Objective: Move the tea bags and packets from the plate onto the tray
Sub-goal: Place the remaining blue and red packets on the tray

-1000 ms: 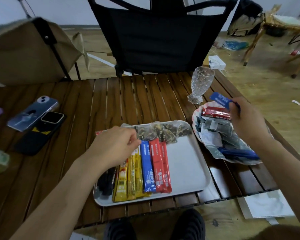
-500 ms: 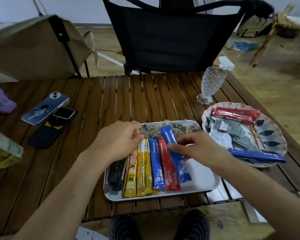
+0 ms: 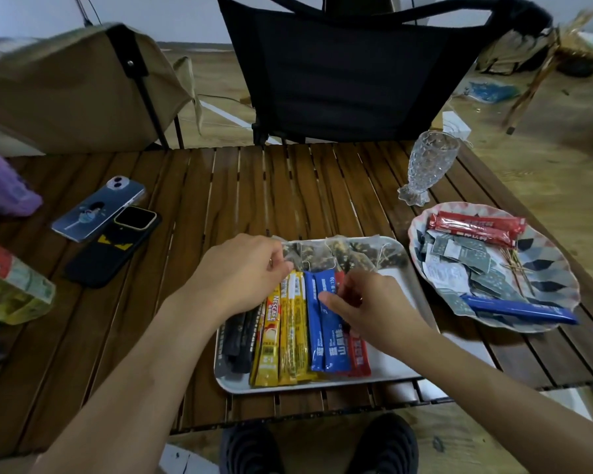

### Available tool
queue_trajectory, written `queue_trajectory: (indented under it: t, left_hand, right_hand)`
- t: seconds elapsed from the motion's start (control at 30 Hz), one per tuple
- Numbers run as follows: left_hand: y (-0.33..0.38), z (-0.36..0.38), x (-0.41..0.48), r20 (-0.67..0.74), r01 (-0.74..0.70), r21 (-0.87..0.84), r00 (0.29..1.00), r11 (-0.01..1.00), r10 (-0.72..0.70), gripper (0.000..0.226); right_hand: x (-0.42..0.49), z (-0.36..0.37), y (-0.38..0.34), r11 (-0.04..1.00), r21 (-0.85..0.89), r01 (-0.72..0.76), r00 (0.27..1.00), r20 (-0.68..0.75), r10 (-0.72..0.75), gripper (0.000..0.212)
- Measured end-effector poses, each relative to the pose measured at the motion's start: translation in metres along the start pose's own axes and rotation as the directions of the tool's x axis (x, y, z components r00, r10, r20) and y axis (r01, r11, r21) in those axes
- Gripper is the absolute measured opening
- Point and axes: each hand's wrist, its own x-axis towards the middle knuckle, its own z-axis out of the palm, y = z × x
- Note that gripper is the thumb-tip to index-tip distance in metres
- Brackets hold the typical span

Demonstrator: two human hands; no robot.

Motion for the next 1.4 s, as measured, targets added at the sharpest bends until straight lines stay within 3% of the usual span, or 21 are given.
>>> queue_trajectory:
  t: [0.07, 0.13, 0.27, 0.4, 0.67, 0.8, 1.0, 1.1, 1.27, 1.4]
  left_hand:
    - [0.000, 0.000, -0.001, 0.001, 0.002, -0.001, 1.000, 1.000, -0.002, 0.025]
    - [0.000, 0.000, -0.001, 0.000, -0.001, -0.008, 1.000, 1.000, 0.001, 0.025]
    - [0.000, 0.000, -0.001, -0.001, -0.004, 0.001, 1.000, 1.000, 0.004, 0.025]
    - [0.001, 0.000, 0.000, 0.015, -0.012, 0.001, 1.000, 1.000, 0.012, 0.025]
    - [0.001, 0.003, 0.000, 0.035, -0.010, 0.005, 0.999, 1.000, 0.010, 0.027]
    - [0.002, 0.004, 0.001, 0.044, -0.012, 0.010, 0.999, 1.000, 0.011, 0.027]
    - [0.010, 0.008, 0.001, 0.030, -0.034, 0.019, 0.999, 0.999, 0.033, 0.025]
    - [0.018, 0.013, 0.002, 0.016, -0.054, 0.043, 0.998, 0.998, 0.053, 0.024]
    - [0.022, 0.018, 0.003, 0.013, -0.067, 0.112, 0.998, 0.991, 0.066, 0.023]
    - [0.025, 0.020, 0.003, 0.014, -0.069, 0.145, 0.998, 0.987, 0.068, 0.023]
  right_hand:
    - [-0.001, -0.003, 0.000, 0.993, -0.098, 0.064, 0.998, 0.002, -0.064, 0.030]
    - [-0.002, -0.012, 0.001, 0.984, -0.122, 0.127, 0.989, 0.093, -0.116, 0.029]
    - [-0.005, -0.028, 0.010, 0.943, -0.203, 0.265, 0.923, 0.338, -0.186, 0.062]
    - [-0.008, -0.026, 0.013, 0.915, -0.262, 0.308, 0.898, 0.398, -0.189, 0.083]
    - [-0.006, -0.026, 0.014, 0.909, -0.250, 0.333, 0.884, 0.419, -0.209, 0.083]
    - [-0.001, -0.034, 0.021, 0.925, -0.227, 0.305, 0.904, 0.374, -0.206, 0.066]
    - [0.007, -0.052, 0.024, 0.930, -0.225, 0.291, 0.931, 0.290, -0.222, 0.021]
    - [0.008, -0.073, 0.026, 0.951, -0.183, 0.248, 0.960, 0.176, -0.216, 0.018]
    - [0.011, -0.128, 0.059, 0.945, -0.293, 0.148, 0.985, -0.041, -0.167, 0.021]
    - [0.007, -0.170, 0.105, 0.922, -0.387, 0.031, 0.994, -0.087, -0.070, 0.009]
